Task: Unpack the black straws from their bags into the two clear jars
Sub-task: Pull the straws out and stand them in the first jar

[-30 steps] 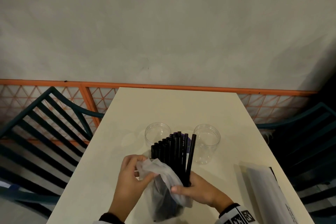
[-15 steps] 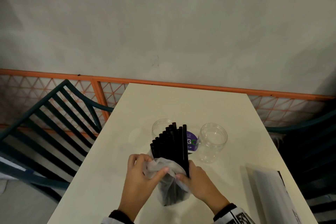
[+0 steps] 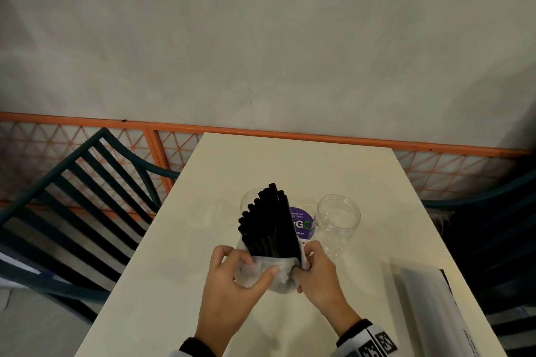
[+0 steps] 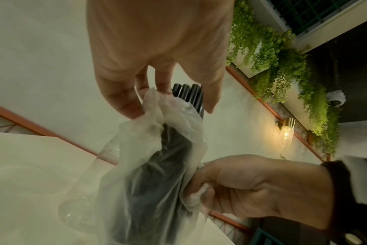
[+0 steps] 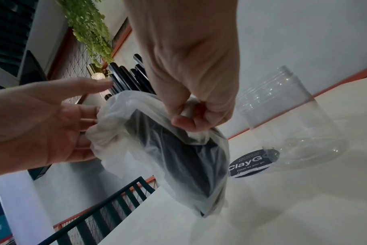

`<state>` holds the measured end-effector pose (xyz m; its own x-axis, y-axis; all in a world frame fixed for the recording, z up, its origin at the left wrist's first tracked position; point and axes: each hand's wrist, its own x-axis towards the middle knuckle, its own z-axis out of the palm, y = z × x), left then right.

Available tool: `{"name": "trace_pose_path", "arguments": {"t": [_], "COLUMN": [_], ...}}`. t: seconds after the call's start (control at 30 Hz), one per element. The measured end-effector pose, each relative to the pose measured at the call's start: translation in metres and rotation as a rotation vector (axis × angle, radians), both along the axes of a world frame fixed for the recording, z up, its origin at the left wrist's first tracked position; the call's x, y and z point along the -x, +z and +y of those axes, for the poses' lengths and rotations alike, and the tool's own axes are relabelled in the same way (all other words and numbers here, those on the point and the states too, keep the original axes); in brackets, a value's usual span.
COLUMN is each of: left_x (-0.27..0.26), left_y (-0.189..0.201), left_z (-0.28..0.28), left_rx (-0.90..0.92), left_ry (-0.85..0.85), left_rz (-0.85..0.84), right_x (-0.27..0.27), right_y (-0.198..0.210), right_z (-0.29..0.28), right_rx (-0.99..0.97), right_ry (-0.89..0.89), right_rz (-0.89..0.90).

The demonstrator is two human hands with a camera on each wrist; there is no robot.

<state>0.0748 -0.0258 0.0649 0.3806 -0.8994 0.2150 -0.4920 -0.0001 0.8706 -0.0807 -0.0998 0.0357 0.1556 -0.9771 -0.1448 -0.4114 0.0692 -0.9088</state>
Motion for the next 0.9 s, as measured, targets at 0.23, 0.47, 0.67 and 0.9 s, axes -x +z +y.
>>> {"name": "trace_pose_path", "arguments": {"t": [0.23, 0.47, 0.67, 0.9], "left_x": [-0.007, -0.006, 0.0, 0.001], "left_y": [0.003, 0.001, 0.006, 0.003], "left_z": [-0.006, -0.006, -0.001, -0.004], "left_rx": [0.0, -0.027, -0.041, -0.029], "left_ry": [0.091, 0.075, -0.141, -0.073], "left_rz": [-0.095, -0.034, 0.051, -0.007], "right_x": [-0.004, -0.001, 0.003, 0.002], "right_y": [0.001, 0.004, -0.009, -0.011], "right_z": [0.0, 0.002, -0.011, -0.004], "right_rx": [-0.067, -0.124, -0.066, 0.078], "right_ry": [0.088, 0.182, 0.07, 0.138], "right_rz": [-0.195, -0.336, -0.351, -0.236]}}
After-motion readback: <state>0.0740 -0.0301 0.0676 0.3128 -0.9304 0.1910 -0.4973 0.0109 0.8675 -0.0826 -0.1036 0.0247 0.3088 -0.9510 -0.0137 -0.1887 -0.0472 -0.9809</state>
